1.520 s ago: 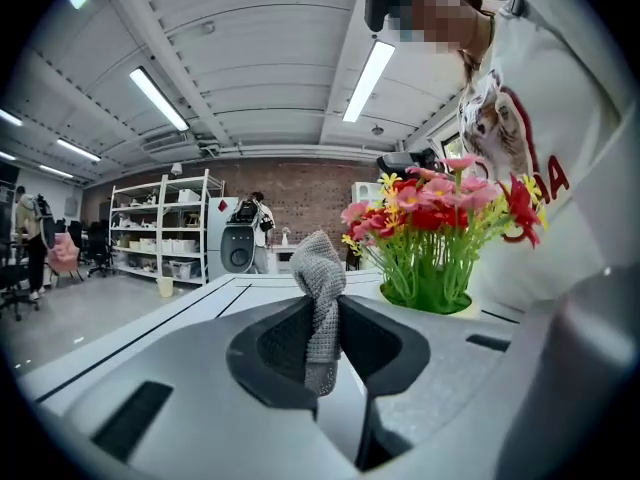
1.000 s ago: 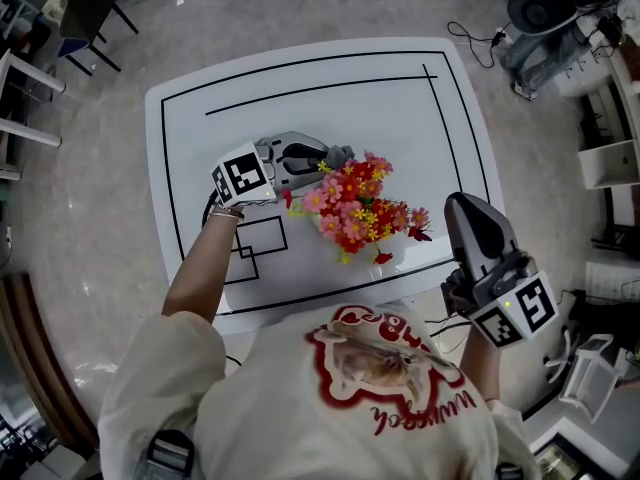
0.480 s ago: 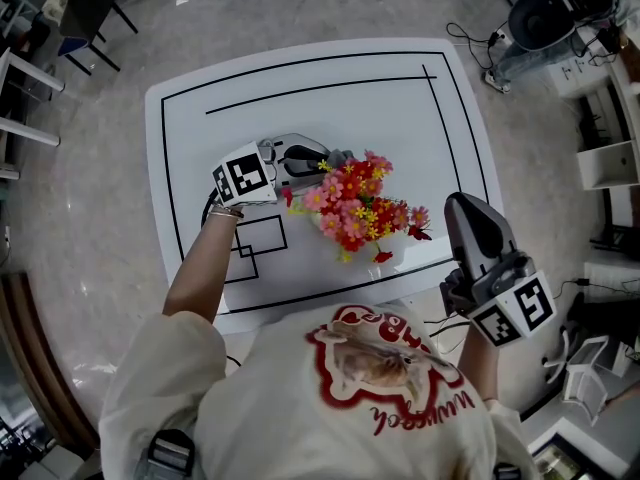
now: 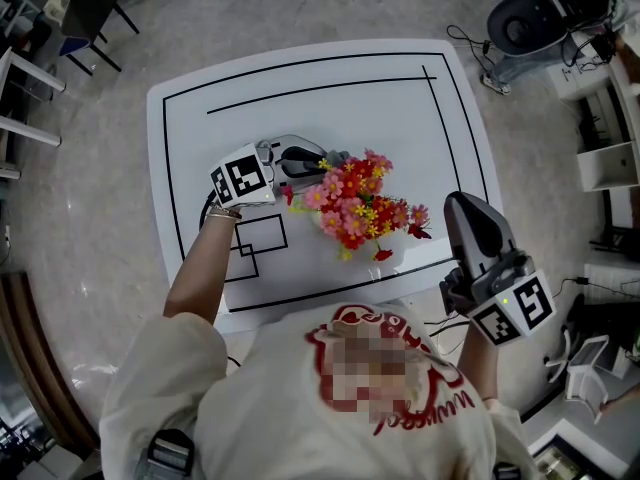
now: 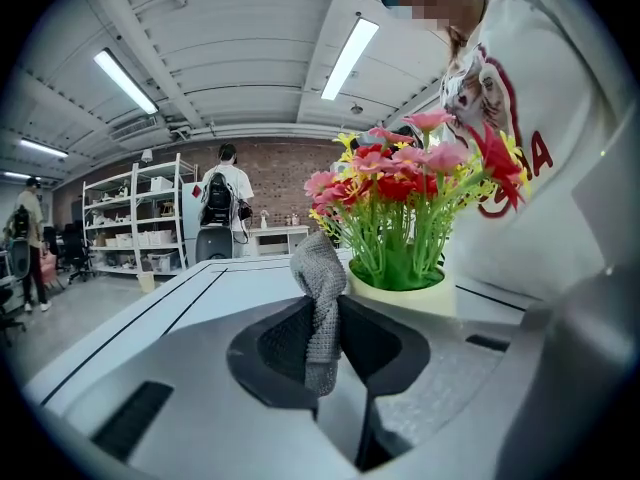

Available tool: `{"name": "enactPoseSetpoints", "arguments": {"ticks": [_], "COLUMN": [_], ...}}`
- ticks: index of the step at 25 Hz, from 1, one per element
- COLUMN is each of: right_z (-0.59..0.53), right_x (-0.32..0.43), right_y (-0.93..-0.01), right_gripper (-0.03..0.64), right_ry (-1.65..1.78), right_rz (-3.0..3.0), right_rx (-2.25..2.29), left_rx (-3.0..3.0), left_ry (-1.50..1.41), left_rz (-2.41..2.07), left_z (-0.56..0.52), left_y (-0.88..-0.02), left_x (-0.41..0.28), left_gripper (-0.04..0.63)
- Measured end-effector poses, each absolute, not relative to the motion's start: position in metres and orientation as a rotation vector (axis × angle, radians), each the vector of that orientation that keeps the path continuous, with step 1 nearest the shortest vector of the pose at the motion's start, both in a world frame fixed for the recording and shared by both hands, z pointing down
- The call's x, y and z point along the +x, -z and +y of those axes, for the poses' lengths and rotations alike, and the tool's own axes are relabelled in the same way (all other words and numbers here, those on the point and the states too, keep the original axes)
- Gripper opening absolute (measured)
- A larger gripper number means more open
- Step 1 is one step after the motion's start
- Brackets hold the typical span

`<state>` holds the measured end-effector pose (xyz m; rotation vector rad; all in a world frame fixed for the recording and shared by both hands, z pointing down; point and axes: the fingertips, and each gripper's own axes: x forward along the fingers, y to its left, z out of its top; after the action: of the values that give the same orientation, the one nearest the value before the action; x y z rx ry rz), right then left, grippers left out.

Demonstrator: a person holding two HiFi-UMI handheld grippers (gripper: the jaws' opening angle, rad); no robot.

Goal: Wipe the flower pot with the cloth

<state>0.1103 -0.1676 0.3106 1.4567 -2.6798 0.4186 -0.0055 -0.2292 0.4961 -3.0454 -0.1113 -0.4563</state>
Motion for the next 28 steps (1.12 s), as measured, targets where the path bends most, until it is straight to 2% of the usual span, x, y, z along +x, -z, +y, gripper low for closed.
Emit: {"name": "enactPoseSetpoints", "arguments": {"ticks": [28], "right_z": [-0.148], "right_x": [0.107], "right_y": [-0.305], "right_gripper": [0.002], "right_ry": [-0.397], "right_rz": [-2.715], "right_rx": [1.454], "left_rx": [-3.037], "left_ry": [0.564], "left_rz": [0.014], "left_z": [-0.22], "left_y": [-0.507], "left_x": [-0.025], "left_gripper": [0.072]}}
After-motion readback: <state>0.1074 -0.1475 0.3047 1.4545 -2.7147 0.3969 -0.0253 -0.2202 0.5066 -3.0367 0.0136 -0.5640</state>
